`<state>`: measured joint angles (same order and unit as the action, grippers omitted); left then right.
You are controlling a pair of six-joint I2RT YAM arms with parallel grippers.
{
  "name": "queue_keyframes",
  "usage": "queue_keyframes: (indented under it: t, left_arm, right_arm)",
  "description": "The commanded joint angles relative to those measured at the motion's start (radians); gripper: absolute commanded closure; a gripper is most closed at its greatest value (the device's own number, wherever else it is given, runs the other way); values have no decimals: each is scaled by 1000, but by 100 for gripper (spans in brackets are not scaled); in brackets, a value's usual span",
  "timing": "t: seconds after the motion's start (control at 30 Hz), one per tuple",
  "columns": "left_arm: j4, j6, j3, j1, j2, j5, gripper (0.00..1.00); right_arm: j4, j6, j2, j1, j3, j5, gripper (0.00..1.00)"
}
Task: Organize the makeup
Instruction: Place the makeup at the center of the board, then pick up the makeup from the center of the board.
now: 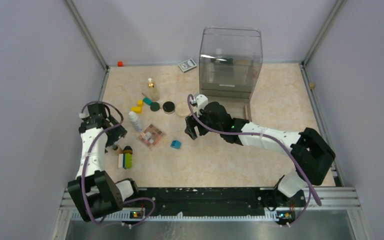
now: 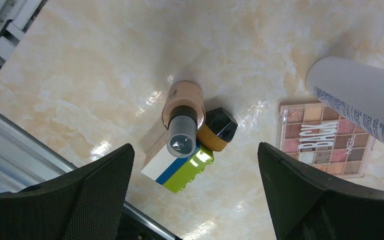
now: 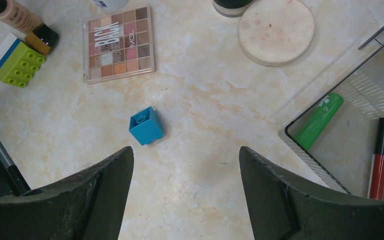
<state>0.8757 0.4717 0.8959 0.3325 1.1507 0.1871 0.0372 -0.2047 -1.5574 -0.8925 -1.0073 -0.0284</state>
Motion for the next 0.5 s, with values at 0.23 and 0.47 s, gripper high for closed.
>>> queue_keyframes:
  t: [0.23, 0.47]
  left_arm:
    - [-97, 188, -85, 5, 43, 44, 12]
    - [-155, 208, -107, 5, 99, 48, 24]
  right_arm:
    - [33, 5, 44, 6, 5, 4, 24]
    - [29, 8, 45, 8, 3, 4, 24]
